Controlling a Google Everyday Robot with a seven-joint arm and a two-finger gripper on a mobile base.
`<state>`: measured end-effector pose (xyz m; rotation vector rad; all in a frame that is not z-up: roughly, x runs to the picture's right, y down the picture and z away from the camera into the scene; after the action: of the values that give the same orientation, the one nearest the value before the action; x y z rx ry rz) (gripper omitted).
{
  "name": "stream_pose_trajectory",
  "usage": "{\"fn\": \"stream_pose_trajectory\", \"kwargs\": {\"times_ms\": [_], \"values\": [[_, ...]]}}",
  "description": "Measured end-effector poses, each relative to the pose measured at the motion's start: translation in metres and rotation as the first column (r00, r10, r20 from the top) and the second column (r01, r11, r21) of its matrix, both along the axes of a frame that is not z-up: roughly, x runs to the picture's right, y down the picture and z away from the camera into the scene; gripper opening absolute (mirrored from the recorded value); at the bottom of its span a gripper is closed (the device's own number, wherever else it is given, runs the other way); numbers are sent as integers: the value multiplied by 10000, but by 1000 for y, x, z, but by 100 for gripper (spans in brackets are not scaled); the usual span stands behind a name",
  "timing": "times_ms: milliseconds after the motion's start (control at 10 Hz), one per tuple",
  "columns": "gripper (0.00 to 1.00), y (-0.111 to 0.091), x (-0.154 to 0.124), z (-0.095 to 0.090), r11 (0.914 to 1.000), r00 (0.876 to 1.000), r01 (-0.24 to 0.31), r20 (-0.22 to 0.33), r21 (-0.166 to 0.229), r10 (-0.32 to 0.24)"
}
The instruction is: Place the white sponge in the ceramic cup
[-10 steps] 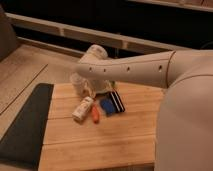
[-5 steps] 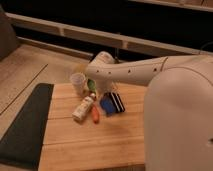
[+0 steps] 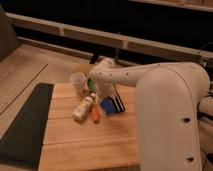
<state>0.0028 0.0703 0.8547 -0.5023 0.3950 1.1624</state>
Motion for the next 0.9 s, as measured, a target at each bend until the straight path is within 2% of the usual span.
{"fn": "stream_pose_trajectory", "kwargs": {"times_ms": [400, 600, 900], "values": [[65, 2, 2, -3, 10000, 10000, 76, -64, -11, -76], [65, 6, 9, -3, 9989, 9980, 467, -419, -73, -469], [65, 16, 17, 11, 9944, 9905, 1006, -909, -308, -1030]]}}
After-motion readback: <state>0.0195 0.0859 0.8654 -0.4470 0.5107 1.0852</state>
